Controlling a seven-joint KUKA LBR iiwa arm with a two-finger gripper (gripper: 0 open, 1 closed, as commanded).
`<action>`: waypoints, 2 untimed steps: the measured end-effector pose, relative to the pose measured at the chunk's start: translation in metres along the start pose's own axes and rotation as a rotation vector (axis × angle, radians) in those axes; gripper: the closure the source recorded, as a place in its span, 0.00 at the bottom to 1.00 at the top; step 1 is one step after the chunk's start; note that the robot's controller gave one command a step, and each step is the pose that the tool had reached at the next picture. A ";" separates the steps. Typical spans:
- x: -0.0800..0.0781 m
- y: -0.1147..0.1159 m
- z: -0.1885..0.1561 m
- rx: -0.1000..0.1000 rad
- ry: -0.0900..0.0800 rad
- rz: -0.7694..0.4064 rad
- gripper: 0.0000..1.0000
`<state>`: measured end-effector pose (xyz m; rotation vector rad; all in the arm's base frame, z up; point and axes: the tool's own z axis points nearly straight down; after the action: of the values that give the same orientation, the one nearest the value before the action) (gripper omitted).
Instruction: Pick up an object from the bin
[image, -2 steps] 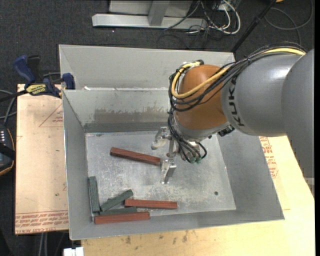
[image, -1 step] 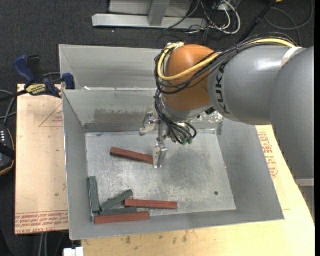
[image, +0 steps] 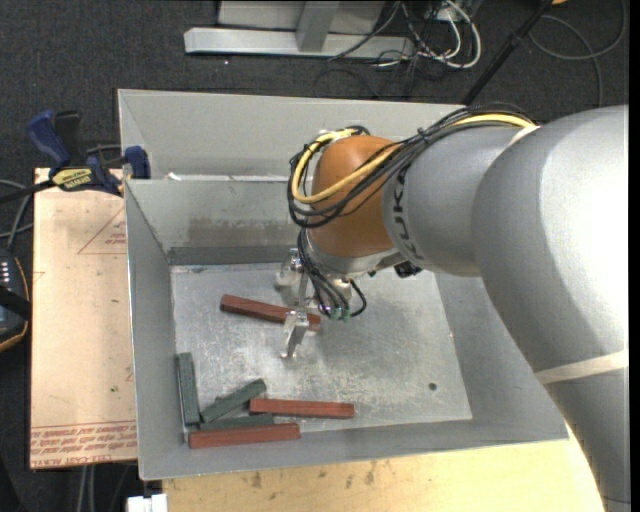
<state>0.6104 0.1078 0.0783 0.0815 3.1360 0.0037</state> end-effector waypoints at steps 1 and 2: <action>-0.003 0.001 -0.006 -0.002 -0.009 0.003 1.00; -0.003 0.001 -0.006 -0.002 -0.009 0.003 1.00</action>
Offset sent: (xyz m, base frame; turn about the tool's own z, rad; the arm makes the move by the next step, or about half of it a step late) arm 0.0000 0.0000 0.0000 0.0000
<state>0.6136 0.1082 0.0843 0.0856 3.1267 0.0066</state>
